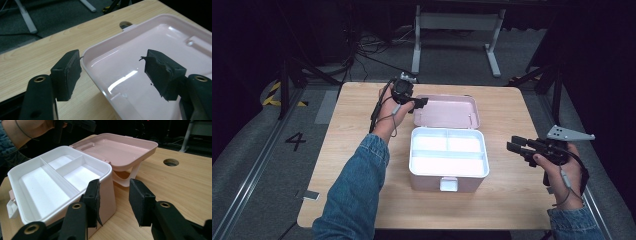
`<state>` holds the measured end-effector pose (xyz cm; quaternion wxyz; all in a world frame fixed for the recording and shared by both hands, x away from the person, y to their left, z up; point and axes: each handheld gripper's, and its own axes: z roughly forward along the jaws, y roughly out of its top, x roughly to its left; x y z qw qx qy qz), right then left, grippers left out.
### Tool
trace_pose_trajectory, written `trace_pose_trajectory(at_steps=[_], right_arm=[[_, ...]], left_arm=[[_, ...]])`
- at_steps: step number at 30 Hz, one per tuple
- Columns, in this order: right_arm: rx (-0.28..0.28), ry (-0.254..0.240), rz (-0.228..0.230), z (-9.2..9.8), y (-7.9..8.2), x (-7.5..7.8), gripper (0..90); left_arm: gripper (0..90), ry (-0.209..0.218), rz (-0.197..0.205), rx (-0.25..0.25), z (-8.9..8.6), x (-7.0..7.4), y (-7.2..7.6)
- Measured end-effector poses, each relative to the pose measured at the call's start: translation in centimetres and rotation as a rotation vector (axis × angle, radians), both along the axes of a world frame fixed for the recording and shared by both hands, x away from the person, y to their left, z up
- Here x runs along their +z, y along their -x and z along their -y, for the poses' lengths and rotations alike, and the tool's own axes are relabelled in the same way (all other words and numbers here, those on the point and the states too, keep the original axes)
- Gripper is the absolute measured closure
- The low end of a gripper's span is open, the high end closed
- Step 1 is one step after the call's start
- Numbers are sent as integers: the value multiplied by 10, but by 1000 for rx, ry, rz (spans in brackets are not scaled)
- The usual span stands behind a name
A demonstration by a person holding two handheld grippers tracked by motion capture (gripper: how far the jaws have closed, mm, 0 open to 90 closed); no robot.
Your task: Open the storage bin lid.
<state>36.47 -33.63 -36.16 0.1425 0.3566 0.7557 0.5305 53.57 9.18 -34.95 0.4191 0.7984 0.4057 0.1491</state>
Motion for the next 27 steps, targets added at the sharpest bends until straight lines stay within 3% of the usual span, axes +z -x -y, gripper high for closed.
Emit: trace_pose_trajectory(at_steps=[4,10,12,15,19,24,27], right_arm=[[4,-5,-12,-3,-9,3,604],[0,-11,-49,-9,-28,6,584],[5,-11,-51,-11,-35,7,581],[12,-11,-50,-13,-40,8,577],[10,4,-60,-13,-43,8,563],[4,30,-82,-10,-43,7,555],[-2,39,-92,-7,-41,7,552]], left_arm=[[297,22,30,-14,-6,18,21],[291,17,76,-42,-18,42,53],[291,16,116,-45,-25,49,67],[290,6,136,-49,-34,56,84],[288,-24,142,-53,-49,58,105],[288,-17,153,-35,-65,51,128],[287,-49,159,-26,-74,48,141]])
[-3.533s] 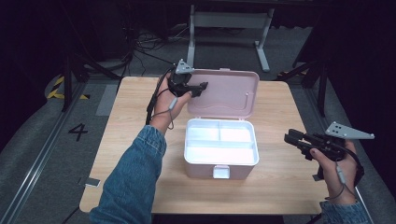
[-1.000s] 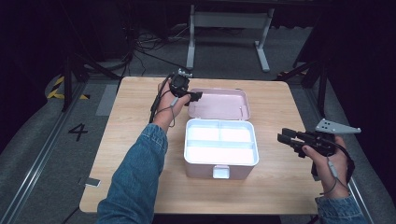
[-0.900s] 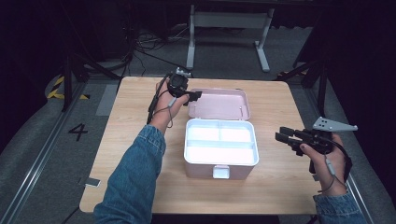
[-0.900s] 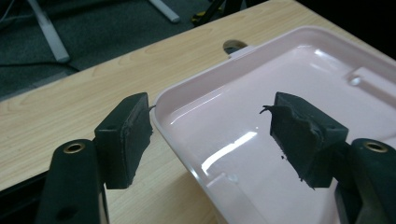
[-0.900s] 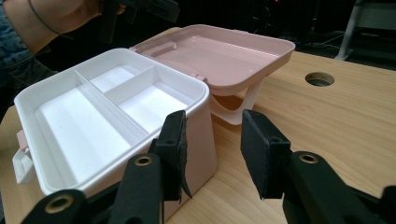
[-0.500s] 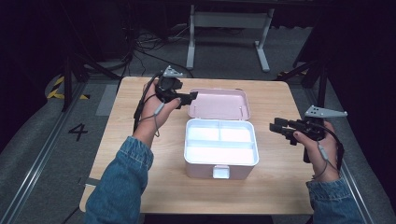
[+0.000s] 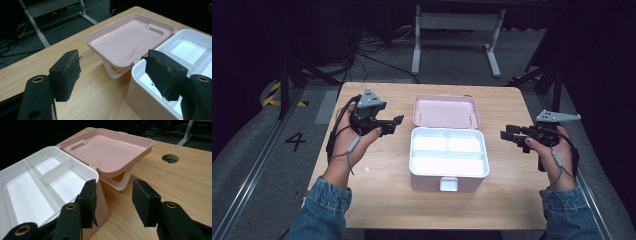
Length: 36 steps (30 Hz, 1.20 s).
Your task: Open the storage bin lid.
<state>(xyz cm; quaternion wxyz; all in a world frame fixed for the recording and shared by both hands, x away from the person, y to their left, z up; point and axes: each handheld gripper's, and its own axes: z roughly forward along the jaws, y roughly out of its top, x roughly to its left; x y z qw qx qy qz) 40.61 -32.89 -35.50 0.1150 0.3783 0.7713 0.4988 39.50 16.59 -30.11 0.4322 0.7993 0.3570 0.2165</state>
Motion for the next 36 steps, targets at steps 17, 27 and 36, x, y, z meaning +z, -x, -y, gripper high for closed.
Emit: trace_pose_trajectory(at_steps=[17,27,36], right_arm=[[-48,32,-32,19,7,-9,536],[-44,63,-55,20,4,-16,527],[-37,81,-76,17,0,-24,521]], left_arm=[[272,-3,-80,46,-33,-28,36],[275,-73,-132,88,-40,-54,33],[275,-54,-208,134,-51,-75,23]])
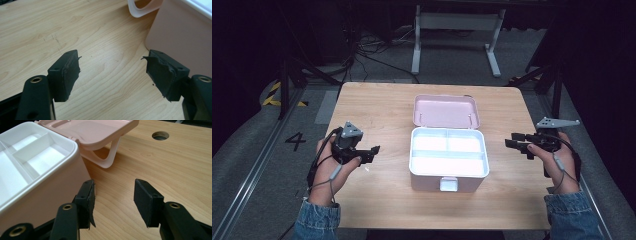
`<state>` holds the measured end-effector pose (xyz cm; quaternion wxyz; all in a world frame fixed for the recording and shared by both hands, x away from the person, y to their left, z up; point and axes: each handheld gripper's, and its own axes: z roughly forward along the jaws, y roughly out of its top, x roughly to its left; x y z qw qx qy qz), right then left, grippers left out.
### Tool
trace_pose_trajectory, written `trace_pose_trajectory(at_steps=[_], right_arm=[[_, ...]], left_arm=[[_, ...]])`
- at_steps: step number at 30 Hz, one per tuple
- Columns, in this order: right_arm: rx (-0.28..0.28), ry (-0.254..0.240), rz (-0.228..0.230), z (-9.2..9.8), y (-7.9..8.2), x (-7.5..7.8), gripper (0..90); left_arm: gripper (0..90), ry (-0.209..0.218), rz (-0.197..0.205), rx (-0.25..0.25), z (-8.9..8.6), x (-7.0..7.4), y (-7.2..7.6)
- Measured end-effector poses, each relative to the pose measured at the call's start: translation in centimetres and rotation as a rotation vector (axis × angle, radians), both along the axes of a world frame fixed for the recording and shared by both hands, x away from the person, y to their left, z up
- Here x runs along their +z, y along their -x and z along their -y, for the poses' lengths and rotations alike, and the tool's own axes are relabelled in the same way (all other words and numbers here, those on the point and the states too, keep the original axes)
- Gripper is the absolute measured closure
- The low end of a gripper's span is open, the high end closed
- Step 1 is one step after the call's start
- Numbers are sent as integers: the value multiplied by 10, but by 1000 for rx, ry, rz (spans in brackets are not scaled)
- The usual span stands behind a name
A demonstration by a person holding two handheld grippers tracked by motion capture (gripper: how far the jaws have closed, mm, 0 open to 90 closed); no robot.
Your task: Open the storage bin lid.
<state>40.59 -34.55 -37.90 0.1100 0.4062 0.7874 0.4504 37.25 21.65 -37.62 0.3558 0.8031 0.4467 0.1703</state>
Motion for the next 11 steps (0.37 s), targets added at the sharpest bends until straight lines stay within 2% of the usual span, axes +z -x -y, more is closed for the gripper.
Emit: trace_pose_trajectory(at_steps=[5,11], right_arm=[[1,8,-8,-1,-1,-4,519],[-5,10,-22,0,-2,-8,514]], left_arm=[[280,6,-65,46,-9,-16,-9],[279,13,-74,47,-10,-17,-10]])
